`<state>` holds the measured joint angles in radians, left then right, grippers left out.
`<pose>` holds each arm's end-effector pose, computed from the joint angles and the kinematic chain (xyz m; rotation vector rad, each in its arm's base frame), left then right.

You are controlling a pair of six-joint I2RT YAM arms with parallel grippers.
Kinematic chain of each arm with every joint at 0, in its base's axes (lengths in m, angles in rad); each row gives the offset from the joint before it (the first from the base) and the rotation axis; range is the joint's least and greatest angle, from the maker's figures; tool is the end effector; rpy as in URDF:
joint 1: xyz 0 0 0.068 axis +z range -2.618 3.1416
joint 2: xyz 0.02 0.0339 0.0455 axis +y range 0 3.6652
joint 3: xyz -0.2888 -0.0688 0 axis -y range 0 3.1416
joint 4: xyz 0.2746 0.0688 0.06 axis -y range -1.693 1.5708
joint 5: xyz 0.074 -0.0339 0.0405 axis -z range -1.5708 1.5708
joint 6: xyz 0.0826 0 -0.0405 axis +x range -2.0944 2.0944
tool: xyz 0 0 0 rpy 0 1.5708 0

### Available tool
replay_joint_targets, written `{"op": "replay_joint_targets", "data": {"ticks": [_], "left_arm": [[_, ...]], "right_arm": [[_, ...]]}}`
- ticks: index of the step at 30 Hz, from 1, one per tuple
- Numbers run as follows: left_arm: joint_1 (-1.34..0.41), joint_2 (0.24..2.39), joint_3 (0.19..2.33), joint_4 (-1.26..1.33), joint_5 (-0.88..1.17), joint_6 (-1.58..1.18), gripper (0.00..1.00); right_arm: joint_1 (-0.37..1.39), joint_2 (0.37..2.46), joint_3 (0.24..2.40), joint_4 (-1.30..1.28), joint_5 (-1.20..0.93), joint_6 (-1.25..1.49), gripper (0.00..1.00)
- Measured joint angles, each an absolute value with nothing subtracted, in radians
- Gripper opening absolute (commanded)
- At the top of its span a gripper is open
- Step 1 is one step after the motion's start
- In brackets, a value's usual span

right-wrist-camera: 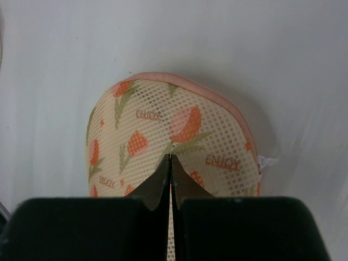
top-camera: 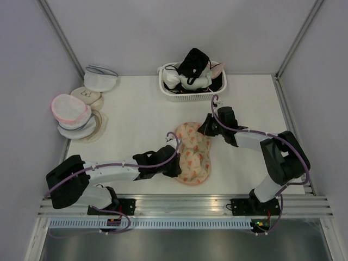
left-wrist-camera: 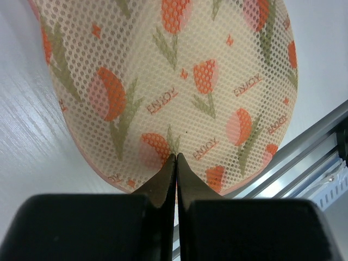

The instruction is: Unzip the laundry bag and remove the bra

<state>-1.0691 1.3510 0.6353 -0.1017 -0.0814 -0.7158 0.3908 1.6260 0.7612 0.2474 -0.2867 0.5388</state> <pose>0.1552 -0.2691 0.1464 0.4023 2.4845 -0.7108 0.3468 0.1681 0.1431 -0.0009 2.2853 0.8216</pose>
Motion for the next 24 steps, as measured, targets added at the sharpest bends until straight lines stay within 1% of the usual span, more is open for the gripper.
{"op": "replay_joint_targets", "data": {"ticks": [4,8,11,17,24], "left_arm": [[-1.069,1.342,0.594,-0.055,-0.062,-0.729,0.02],[-1.076,1.332,0.538,0.081,-0.037,-0.766,0.02],[-1.081,1.353,0.538,0.129,-0.034,-0.783,0.02],[-1.082,1.396,0.570,0.083,-0.105,-0.796,0.02],[-1.073,1.396,0.595,-0.010,-0.231,-0.796,0.02]], "right_arm": [[0.405,1.664,0.777,0.245,-0.256,0.538,0.00],[0.412,1.697,0.781,0.242,-0.237,0.537,0.00],[0.413,1.721,0.786,0.224,-0.218,0.537,0.00],[0.422,1.708,0.781,0.190,-0.134,0.538,0.00],[0.422,1.597,0.687,0.150,-0.030,0.541,0.00]]}}
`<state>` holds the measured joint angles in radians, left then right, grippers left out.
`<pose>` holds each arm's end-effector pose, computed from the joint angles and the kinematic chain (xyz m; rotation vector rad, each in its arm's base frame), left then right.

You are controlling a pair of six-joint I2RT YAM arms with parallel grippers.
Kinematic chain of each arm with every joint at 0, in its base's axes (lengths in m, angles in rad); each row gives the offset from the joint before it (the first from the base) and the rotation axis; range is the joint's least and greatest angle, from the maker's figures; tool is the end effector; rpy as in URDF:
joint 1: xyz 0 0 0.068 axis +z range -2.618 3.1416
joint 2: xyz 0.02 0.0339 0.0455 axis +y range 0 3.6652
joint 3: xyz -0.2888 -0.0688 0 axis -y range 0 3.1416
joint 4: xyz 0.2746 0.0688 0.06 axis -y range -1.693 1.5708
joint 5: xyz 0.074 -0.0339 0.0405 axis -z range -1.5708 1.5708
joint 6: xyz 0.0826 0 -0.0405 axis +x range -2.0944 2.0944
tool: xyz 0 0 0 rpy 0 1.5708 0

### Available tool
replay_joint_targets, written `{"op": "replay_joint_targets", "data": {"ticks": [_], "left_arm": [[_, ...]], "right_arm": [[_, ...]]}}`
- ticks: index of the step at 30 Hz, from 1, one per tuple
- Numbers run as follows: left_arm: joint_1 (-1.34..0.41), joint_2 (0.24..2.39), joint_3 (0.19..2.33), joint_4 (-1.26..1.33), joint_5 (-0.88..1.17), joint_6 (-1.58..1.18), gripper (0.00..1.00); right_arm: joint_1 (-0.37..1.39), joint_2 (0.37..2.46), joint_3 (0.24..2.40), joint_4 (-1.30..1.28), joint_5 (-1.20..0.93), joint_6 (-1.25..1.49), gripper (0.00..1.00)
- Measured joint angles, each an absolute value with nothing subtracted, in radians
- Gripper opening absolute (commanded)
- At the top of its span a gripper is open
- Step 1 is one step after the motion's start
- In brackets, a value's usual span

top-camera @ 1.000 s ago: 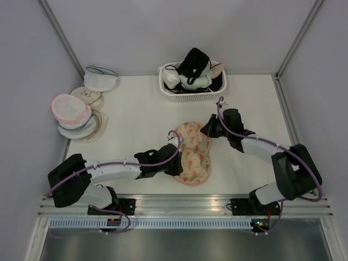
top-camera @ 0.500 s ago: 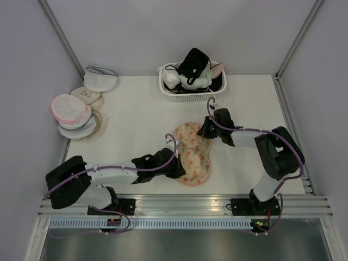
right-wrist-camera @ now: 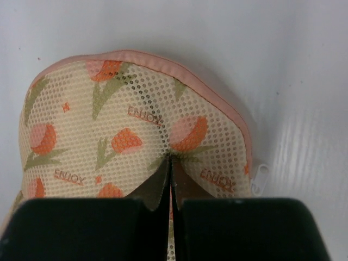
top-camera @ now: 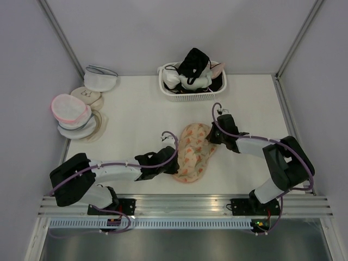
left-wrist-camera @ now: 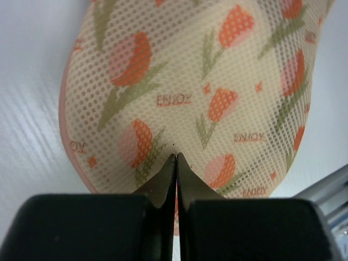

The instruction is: Unzip the laundry bag and remove the bra

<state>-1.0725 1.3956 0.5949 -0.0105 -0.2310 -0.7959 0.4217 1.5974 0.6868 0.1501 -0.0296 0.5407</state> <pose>0.1649 -0.2635 0.1306 0.2247 2.4351 -0.6156 0.3246 0.1483 0.1142 0.1269 2.3850 0.5054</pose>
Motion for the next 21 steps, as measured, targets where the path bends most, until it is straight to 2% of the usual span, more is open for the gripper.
{"op": "replay_joint_targets", "data": {"ticks": [4,10,21], "left_arm": [[-1.013,1.394,0.596,-0.011,-0.263,-0.795,0.02],[-0.815,1.426,0.614,0.073,-0.224,-0.767,0.02],[-0.648,1.753,0.849,0.221,-0.014,-0.709,0.02]], "right_arm": [[0.428,1.514,0.617,0.126,0.002,0.548,0.00],[0.486,1.382,0.527,0.061,0.016,0.571,0.00],[0.651,1.251,0.432,0.001,0.031,0.661,0.00]]}}
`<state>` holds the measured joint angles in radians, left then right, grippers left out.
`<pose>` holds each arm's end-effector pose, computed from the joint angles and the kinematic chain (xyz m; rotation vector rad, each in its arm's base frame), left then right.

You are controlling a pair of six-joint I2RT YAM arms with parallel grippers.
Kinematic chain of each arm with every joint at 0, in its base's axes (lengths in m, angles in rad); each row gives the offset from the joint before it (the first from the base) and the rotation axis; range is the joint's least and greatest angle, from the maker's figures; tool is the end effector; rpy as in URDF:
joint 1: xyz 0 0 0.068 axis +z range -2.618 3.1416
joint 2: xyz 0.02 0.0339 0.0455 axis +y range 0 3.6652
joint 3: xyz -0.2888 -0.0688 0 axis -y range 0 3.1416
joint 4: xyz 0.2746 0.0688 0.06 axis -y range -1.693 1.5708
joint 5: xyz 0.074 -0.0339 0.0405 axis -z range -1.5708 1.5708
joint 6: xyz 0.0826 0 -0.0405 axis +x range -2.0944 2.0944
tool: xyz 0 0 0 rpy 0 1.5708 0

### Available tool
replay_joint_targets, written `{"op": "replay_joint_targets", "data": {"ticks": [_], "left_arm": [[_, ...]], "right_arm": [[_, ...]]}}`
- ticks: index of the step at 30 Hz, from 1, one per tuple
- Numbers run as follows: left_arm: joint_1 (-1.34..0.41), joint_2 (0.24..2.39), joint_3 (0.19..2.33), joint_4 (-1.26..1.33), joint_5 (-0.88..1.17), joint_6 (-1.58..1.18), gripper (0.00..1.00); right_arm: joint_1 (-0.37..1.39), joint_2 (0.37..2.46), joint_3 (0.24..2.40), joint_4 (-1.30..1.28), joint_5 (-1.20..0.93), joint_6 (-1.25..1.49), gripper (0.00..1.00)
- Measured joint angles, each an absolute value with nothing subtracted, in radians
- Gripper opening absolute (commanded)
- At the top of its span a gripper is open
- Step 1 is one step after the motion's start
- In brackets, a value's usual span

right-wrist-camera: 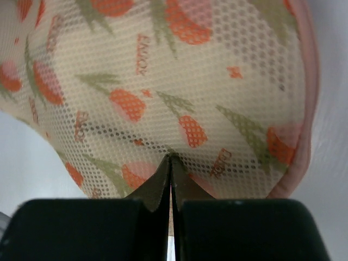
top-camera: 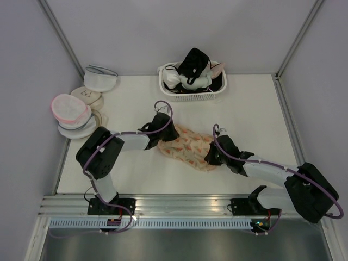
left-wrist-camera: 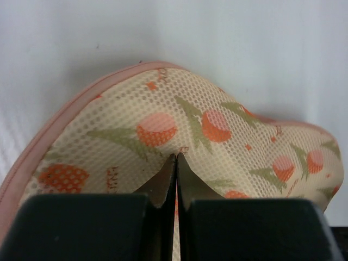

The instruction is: Unzip the laundry bag and remove the bra

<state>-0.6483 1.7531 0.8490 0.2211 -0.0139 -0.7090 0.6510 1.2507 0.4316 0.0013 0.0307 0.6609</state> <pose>0.3281 -0.2471 0.1200 -0.0792 2.3512 -0.6896 0.2144 0.1601 0.1138 0.0272 2.4681 0.5651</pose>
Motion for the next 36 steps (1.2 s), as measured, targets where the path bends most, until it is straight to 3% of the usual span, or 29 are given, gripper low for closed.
{"op": "replay_joint_targets", "data": {"ticks": [20,21,22,24,26,28,29,33,36], "left_arm": [[-0.504,2.075,1.206,0.375,0.411,-0.709,0.03],[-0.493,2.074,1.201,0.386,0.432,-0.712,0.27],[-0.484,2.067,1.189,0.404,0.448,-0.710,0.38],[-0.471,2.012,1.126,0.402,0.445,-0.718,0.48],[-0.466,1.911,1.031,0.389,0.428,-0.718,0.65],[-0.473,1.754,0.907,0.377,0.405,-0.715,0.94],[-0.483,1.671,0.851,0.372,0.392,-0.718,1.00],[-0.561,1.382,0.642,0.378,0.331,-0.727,1.00],[-0.634,1.291,0.530,0.385,0.316,-0.738,1.00]], "right_arm": [[0.881,1.224,0.375,0.086,-0.014,0.772,0.00],[0.882,1.226,0.375,0.093,-0.014,0.775,0.00],[0.883,1.227,0.376,0.097,-0.014,0.776,0.01],[0.885,1.230,0.383,0.098,-0.014,0.778,0.00],[0.886,1.238,0.396,0.099,-0.013,0.778,0.00],[0.887,1.249,0.410,0.103,-0.014,0.778,0.00],[0.887,1.256,0.418,0.107,-0.014,0.777,0.00],[0.887,1.290,0.447,0.122,-0.020,0.770,0.00],[0.887,1.311,0.461,0.123,-0.027,0.765,0.00]]}}
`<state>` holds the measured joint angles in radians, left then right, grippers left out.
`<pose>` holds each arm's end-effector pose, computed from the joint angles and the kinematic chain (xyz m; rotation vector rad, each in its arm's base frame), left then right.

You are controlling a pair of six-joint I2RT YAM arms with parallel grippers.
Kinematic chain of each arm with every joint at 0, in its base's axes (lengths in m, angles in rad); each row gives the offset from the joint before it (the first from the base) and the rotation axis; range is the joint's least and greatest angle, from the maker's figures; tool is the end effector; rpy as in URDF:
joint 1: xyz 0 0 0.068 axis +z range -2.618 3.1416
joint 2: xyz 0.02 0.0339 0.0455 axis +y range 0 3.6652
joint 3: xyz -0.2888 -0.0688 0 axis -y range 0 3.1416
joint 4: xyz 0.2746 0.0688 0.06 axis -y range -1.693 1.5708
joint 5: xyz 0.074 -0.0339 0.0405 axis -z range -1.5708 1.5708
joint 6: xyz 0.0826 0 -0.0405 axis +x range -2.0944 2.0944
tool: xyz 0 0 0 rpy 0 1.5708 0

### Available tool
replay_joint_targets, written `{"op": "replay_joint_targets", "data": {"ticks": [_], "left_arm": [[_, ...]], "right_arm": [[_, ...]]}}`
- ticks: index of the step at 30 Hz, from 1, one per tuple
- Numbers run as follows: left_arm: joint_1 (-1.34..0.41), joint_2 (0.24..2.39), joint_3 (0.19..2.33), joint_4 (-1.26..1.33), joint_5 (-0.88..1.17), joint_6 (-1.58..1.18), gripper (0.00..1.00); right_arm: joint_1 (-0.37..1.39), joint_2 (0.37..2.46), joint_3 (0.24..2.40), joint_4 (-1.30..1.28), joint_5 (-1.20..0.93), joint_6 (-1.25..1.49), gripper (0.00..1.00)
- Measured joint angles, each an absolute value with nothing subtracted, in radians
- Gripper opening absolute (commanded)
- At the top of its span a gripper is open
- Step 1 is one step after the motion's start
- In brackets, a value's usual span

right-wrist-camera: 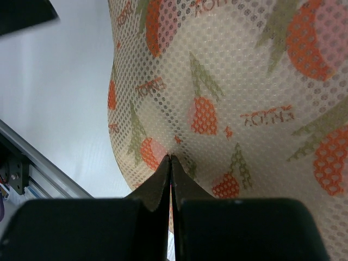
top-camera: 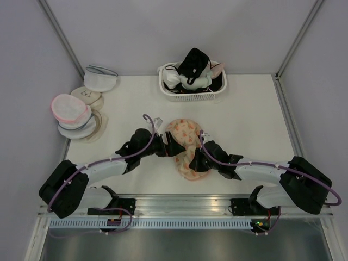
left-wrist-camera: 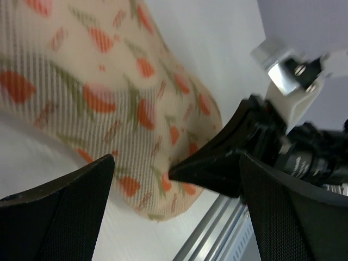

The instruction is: Unzip the laundry bag and remove the bra

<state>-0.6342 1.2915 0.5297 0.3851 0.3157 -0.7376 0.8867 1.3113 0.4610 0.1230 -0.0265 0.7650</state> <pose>0.2444 -0.2116 0.1889 0.1194 2.1273 -1.1730 0.1810 0.2254 0.1218 -0.1642 2.4548 0.8336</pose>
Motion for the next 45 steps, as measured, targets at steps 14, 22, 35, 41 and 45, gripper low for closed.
{"op": "replay_joint_targets", "data": {"ticks": [14,22,35,41,45], "left_arm": [[-0.711,1.424,0.248,0.715,0.280,-0.973,0.95],[-0.809,1.680,0.336,0.939,0.263,-1.110,0.64],[-0.847,1.790,0.319,1.053,0.247,-1.182,0.02],[-0.851,1.737,0.307,1.022,0.190,-1.189,0.02],[-0.855,1.624,0.340,0.903,0.104,-1.196,0.02]], "right_arm": [[0.887,1.315,0.463,0.124,-0.027,0.763,0.00],[0.887,1.307,0.463,0.118,-0.025,0.763,0.01],[0.889,1.184,0.461,0.065,0.016,0.749,0.52],[0.936,0.905,0.483,-0.058,0.072,0.682,0.68],[0.955,0.813,0.511,-0.112,0.083,0.672,0.55]]}}
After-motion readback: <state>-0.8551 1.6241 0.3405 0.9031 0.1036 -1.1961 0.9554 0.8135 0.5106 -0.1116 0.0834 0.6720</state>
